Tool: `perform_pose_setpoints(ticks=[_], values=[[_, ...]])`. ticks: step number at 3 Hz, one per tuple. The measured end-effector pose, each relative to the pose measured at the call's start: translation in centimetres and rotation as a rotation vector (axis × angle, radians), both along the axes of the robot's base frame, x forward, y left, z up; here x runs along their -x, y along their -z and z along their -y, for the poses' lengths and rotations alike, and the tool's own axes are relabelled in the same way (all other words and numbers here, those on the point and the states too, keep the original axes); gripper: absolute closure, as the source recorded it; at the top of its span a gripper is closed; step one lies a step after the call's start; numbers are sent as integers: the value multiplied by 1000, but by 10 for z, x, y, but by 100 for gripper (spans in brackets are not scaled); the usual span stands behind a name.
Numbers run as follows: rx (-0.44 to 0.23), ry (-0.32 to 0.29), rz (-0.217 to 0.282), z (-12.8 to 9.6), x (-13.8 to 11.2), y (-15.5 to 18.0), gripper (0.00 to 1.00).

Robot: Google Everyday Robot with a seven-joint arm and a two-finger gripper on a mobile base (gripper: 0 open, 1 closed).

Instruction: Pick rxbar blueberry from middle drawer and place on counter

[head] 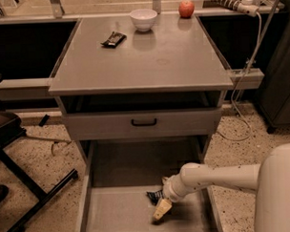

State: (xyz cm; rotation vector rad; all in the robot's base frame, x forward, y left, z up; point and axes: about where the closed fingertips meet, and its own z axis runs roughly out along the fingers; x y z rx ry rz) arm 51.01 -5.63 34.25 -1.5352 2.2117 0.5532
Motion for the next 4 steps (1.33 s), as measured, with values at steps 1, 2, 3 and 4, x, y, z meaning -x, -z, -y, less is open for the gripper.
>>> perform_pose_setpoints(ticks=[1,2,3,4], values=[[-20,-14,21,-14,-7,1,0],[-20,-14,21,-14,-7,1,8],[-20,-14,21,-14,-7,1,27],[-20,-14,21,-14,-7,1,50]])
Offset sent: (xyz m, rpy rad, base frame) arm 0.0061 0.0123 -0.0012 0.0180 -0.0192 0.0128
